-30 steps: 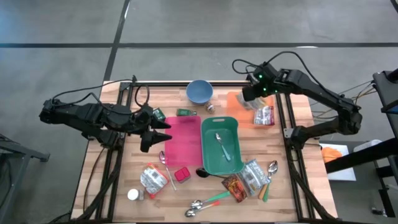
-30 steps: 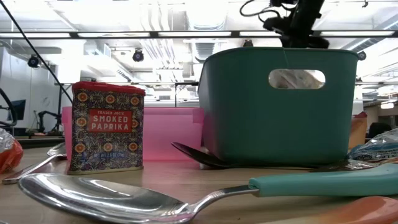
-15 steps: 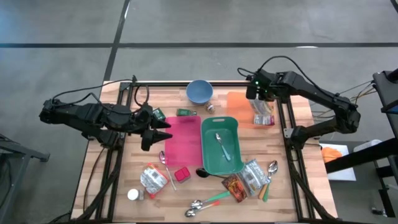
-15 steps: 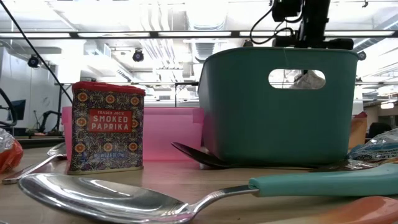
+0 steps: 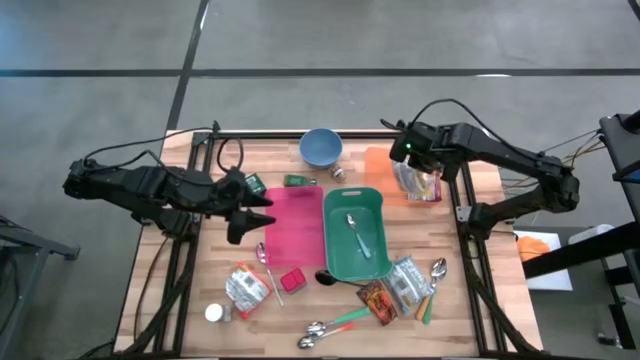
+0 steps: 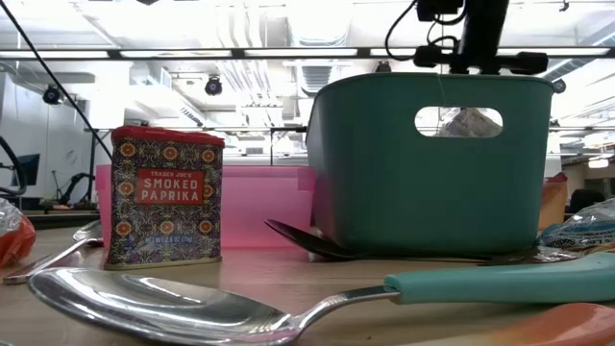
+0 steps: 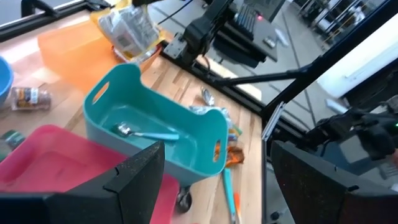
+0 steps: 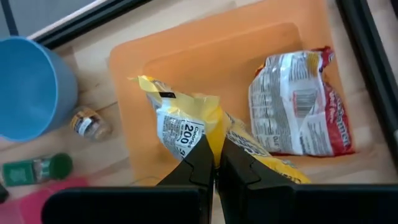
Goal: Pick & Place Food Item
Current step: Put the yellow noodle pack into the orange bin
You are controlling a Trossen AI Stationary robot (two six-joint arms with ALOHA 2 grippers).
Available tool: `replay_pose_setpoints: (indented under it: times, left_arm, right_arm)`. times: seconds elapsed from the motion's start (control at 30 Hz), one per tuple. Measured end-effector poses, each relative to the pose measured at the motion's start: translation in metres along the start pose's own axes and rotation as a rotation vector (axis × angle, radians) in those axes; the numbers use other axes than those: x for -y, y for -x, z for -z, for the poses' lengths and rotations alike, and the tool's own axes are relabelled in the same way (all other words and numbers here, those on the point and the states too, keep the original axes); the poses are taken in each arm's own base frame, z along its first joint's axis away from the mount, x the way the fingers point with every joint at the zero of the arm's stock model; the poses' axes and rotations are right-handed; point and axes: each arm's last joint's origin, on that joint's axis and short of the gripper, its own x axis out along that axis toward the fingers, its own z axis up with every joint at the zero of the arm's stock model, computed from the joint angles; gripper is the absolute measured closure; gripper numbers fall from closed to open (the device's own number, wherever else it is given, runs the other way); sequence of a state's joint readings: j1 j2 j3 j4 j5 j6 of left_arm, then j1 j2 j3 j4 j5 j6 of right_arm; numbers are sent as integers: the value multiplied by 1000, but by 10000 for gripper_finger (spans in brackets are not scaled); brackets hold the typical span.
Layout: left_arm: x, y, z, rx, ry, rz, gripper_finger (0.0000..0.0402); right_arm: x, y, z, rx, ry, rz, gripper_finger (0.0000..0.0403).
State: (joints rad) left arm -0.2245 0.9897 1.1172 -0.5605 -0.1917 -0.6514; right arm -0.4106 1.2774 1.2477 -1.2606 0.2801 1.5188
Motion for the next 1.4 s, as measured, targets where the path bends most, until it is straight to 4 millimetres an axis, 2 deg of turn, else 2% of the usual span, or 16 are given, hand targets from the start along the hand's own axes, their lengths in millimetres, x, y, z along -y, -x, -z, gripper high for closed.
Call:
replay_pose_setpoints:
  times: [0.13, 0.37, 0.53, 0.7, 1.0, 1.2, 1.4]
  left_arm:
    - [-3, 0, 3, -36, -17, -27, 109]
    - [-4, 1, 5, -54, -36, -40, 109]
    - [-4, 4, 5, -47, -19, -35, 109]
    - [-5, 6, 4, -42, 6, -32, 109]
    - [-5, 9, 4, -35, 55, -28, 109]
    - [-5, 9, 3, -26, 74, -37, 109]
    - [-6, 9, 3, -15, 82, -50, 109]
  right_arm:
    - [-1, -6, 4, 11, -36, 18, 395]
    - [-9, -29, 9, 29, -54, 130, 395]
    - [-6, -45, 0, 37, -35, 284, 395]
    - [-6, -54, -13, 31, 0, 330, 395]
    - [-10, -82, -29, -20, 148, 434, 395]
    - [-15, -107, -29, -72, 271, 511, 395]
    - [-18, -124, -26, -106, 369, 559, 395]
